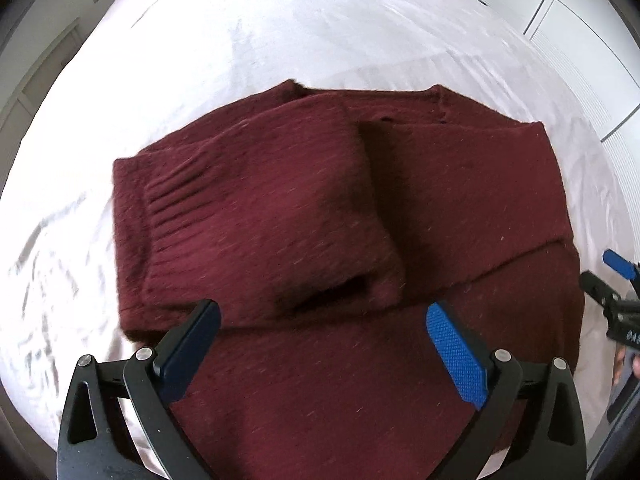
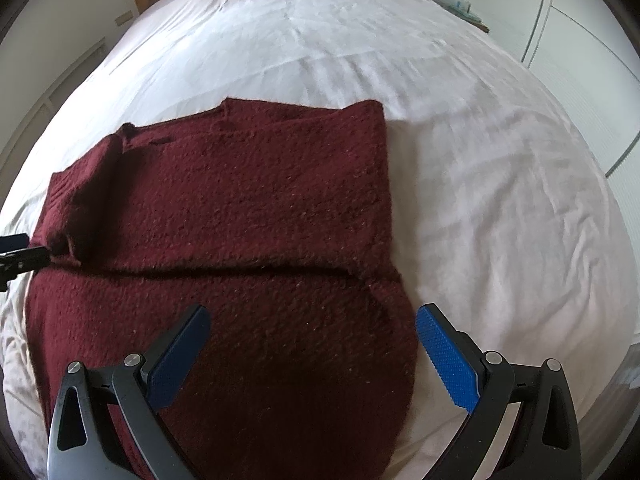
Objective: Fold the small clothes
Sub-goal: 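Open the left gripper and release the sleeve onto the body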
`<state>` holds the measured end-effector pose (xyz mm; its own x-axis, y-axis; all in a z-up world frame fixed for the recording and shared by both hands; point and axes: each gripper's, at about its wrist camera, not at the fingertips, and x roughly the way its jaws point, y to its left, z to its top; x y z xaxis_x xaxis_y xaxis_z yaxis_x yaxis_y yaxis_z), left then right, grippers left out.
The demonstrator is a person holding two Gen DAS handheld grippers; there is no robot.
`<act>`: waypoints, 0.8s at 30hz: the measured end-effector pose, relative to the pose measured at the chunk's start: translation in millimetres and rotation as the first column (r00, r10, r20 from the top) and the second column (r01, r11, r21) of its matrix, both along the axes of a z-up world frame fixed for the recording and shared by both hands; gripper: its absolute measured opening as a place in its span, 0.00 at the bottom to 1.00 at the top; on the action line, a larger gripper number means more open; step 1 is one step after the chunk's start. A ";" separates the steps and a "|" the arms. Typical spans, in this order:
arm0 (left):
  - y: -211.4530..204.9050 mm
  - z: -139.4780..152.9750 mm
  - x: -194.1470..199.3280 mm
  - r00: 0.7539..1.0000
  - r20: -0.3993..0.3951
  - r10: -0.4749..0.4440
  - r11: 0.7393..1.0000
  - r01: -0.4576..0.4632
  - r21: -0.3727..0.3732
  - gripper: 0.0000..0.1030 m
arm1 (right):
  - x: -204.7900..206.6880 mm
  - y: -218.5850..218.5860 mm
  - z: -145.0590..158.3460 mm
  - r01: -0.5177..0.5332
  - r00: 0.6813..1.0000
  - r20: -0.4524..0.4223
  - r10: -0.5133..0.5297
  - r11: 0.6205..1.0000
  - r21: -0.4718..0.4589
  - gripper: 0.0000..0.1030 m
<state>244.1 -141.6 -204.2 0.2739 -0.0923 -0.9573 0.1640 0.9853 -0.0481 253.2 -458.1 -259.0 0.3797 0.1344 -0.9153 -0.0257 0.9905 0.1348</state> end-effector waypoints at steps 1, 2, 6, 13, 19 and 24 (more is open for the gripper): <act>6.4 3.6 -6.3 1.000 0.002 0.000 1.000 0.000 0.005 0.99 | -0.1 0.9 0.1 -0.002 1.000 0.000 0.002 1.000 0.000 0.99; 13.3 5.3 -8.4 1.000 0.003 0.002 1.000 -0.002 0.012 0.99 | -0.4 2.1 0.7 -0.004 1.000 0.001 0.004 1.000 -0.002 0.99; 43.1 7.1 -17.5 1.000 -0.003 0.013 0.999 -0.013 0.034 0.99 | -1.4 7.1 4.7 -0.011 1.000 0.008 0.011 1.000 -0.002 1.00; 114.3 4.6 -24.6 0.990 0.004 0.141 0.990 -0.141 0.026 0.98 | -1.4 21.1 8.5 -0.034 0.999 0.010 0.034 0.999 -0.014 0.99; 127.6 -15.3 -22.3 0.993 0.002 0.121 0.992 -0.121 0.042 0.98 | -1.8 34.2 8.6 -0.061 0.998 0.001 0.061 0.998 -0.022 0.99; 122.3 -34.2 -14.7 0.995 0.011 0.095 0.992 -0.096 0.088 0.98 | -1.0 43.3 10.0 -0.071 0.997 -0.007 0.071 0.997 -0.033 0.99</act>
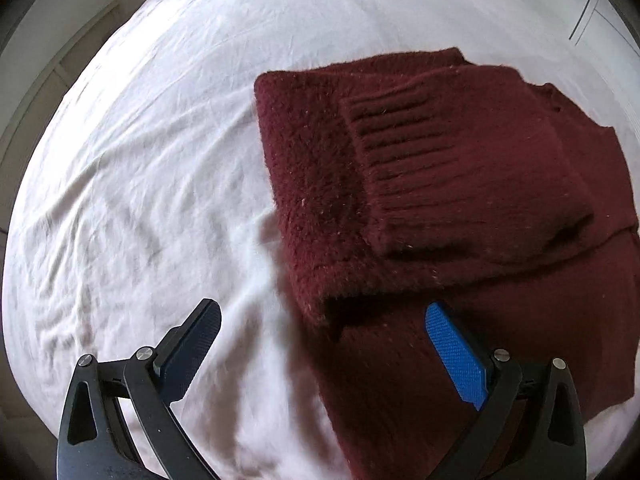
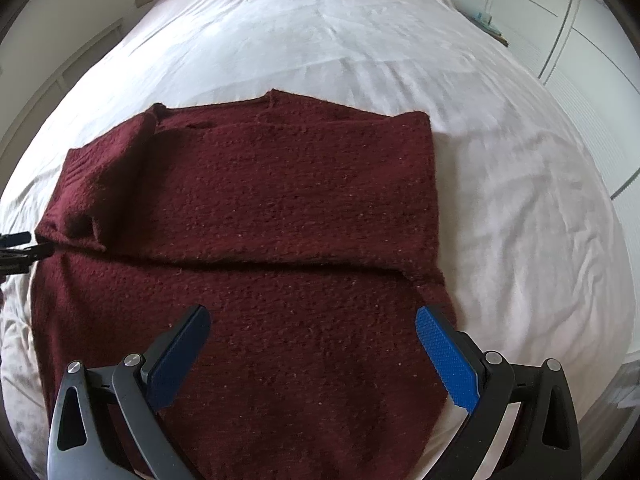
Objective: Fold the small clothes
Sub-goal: 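Open the left gripper and release the sleeve onto the body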
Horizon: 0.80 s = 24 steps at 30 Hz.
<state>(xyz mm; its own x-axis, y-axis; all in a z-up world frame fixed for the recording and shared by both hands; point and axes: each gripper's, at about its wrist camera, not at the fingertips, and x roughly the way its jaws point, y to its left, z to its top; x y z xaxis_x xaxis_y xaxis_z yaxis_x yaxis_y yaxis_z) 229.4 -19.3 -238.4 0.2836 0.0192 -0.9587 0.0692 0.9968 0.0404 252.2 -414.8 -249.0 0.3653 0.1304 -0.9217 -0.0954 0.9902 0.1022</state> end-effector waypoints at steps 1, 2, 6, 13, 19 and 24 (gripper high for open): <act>0.5 -3.6 2.4 1.000 -0.004 0.007 1.000 -0.007 -0.006 0.97 | 0.2 1.5 0.3 -0.004 1.000 -0.001 0.004 1.000 -0.004 0.99; 0.6 -6.7 4.7 1.000 -0.010 0.013 1.000 -0.013 -0.013 0.95 | 0.5 4.3 0.6 -0.011 1.000 -0.002 0.011 1.000 -0.013 0.99; 2.9 -19.4 15.8 0.998 -0.051 0.036 0.996 -0.040 -0.084 0.65 | 2.3 16.3 3.3 -0.035 0.999 -0.003 0.035 0.999 -0.035 0.99; 21.3 -14.5 23.6 0.998 -0.044 0.040 0.988 -0.046 -0.147 0.19 | 19.8 63.8 25.9 -0.136 0.990 0.037 0.138 0.990 -0.040 0.99; 35.1 -15.2 24.0 0.998 -0.055 0.042 0.982 -0.052 -0.180 0.14 | 44.1 132.0 50.2 -0.282 0.955 0.076 0.285 0.958 -0.052 0.99; 34.5 -19.8 24.6 0.998 -0.053 0.035 0.987 -0.043 -0.155 0.14 | 61.5 195.6 53.3 -0.411 0.908 0.058 0.414 0.910 -0.057 0.99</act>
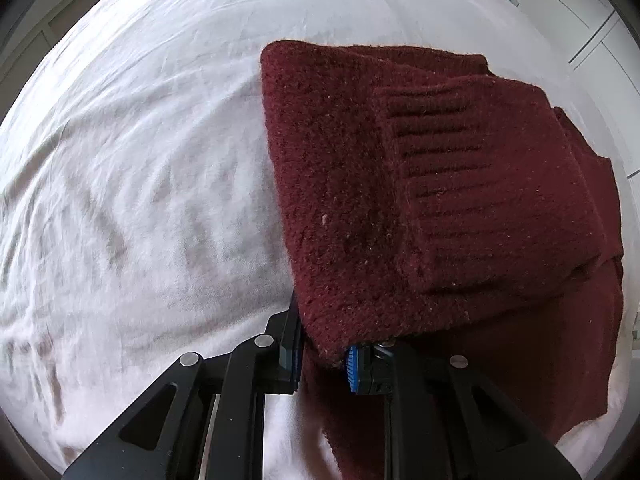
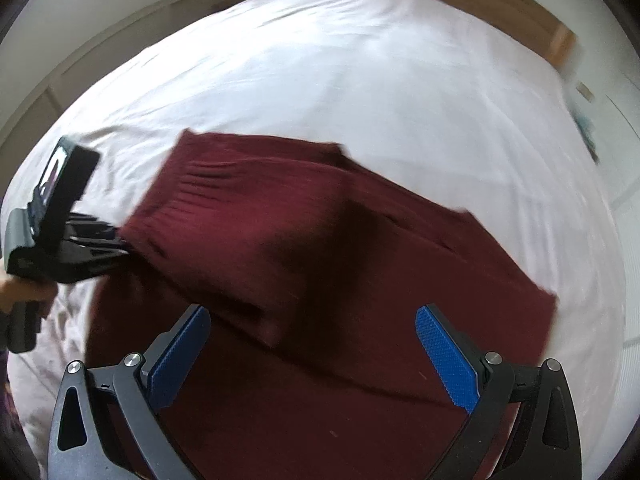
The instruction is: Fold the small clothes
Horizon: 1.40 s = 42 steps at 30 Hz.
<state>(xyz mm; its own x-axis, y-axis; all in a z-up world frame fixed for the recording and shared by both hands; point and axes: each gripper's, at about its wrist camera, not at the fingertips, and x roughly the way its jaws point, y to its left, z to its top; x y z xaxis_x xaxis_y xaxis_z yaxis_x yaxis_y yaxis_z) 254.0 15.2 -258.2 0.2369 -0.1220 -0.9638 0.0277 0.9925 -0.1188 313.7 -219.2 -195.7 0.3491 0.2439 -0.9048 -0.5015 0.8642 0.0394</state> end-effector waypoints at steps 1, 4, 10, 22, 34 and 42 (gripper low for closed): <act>-1.5 -0.3 0.3 1.000 0.000 0.000 1.000 0.000 0.000 0.14 | 4.7 15.4 -2.7 -0.030 1.000 -0.007 0.030 1.000 -0.006 0.99; -1.9 0.2 0.7 1.000 0.002 -0.005 1.000 0.005 0.001 0.14 | 14.1 44.9 -11.1 -0.085 0.996 -0.028 0.085 0.996 -0.019 0.99; -11.0 -2.2 -3.1 1.000 -0.007 -0.001 1.000 0.001 -0.012 0.15 | 22.5 80.3 -37.0 -0.175 0.982 -0.086 0.170 0.983 -0.057 0.97; -8.3 -6.6 0.4 1.000 -0.010 -0.009 1.000 0.009 -0.008 0.16 | 23.0 87.2 -74.4 -0.211 0.967 -0.161 0.198 0.975 -0.071 0.39; -10.9 -7.4 0.3 1.000 -0.015 -0.005 1.000 0.005 -0.001 0.16 | 40.3 -10.0 -30.6 0.015 0.991 -0.136 0.004 0.990 0.142 0.17; -12.1 -8.2 1.2 1.000 -0.015 -0.004 1.000 0.004 0.009 0.16 | 38.9 -73.5 -26.3 0.185 0.978 -0.134 -0.160 0.962 0.201 0.17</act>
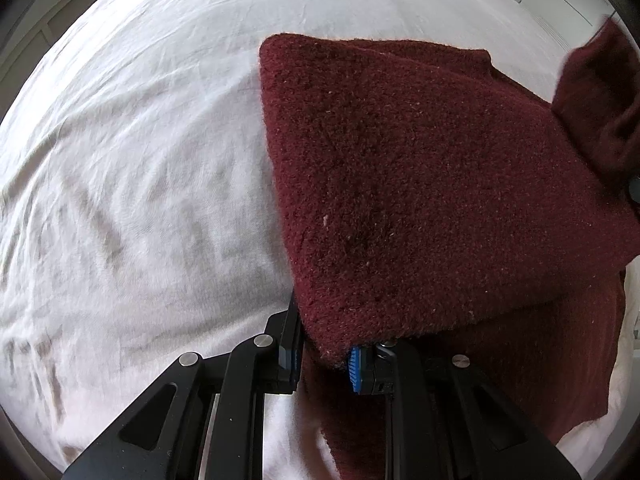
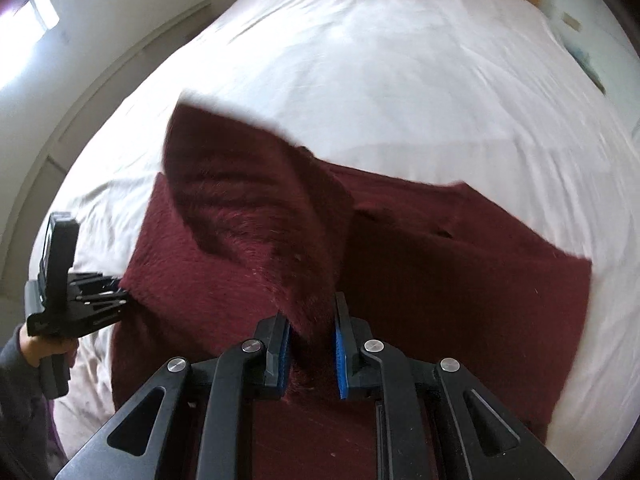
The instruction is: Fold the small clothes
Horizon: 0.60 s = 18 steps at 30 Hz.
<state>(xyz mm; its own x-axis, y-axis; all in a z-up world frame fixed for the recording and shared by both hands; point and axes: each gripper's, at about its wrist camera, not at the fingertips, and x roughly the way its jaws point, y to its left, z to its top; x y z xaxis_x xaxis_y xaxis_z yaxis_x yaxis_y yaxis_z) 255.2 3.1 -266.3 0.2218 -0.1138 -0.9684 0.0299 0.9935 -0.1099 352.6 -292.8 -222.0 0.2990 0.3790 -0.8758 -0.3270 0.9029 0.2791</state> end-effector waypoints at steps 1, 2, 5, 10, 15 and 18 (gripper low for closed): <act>-0.3 0.2 -0.1 1.000 0.000 -0.002 1.000 0.002 0.002 0.16 | -0.7 -7.7 -2.8 0.021 1.000 -0.007 -0.021 1.000 0.008 0.17; -0.7 0.3 0.1 1.000 0.000 -0.005 1.000 0.005 0.006 0.16 | -2.1 -13.7 -6.6 0.035 0.999 -0.020 -0.035 0.999 0.016 0.17; -2.9 -0.4 0.3 1.000 -0.003 -0.005 1.000 0.005 0.018 0.16 | -4.1 -28.5 -20.2 0.066 0.996 -0.057 -0.065 0.998 0.022 0.17; -9.8 -0.9 -0.5 1.000 0.000 -0.012 0.999 0.012 0.047 0.16 | -7.2 -39.1 -57.9 0.104 0.987 -0.125 -0.102 0.994 0.013 0.18; -17.2 -1.7 -1.4 1.000 0.002 -0.017 0.998 0.017 0.063 0.16 | -13.7 -52.3 -70.4 0.164 0.979 -0.123 -0.165 0.986 -0.022 0.38; -20.2 -1.6 -1.9 1.000 0.003 -0.018 0.997 0.018 0.069 0.16 | -20.0 -70.3 -68.9 0.203 0.970 -0.123 -0.210 0.977 -0.065 0.54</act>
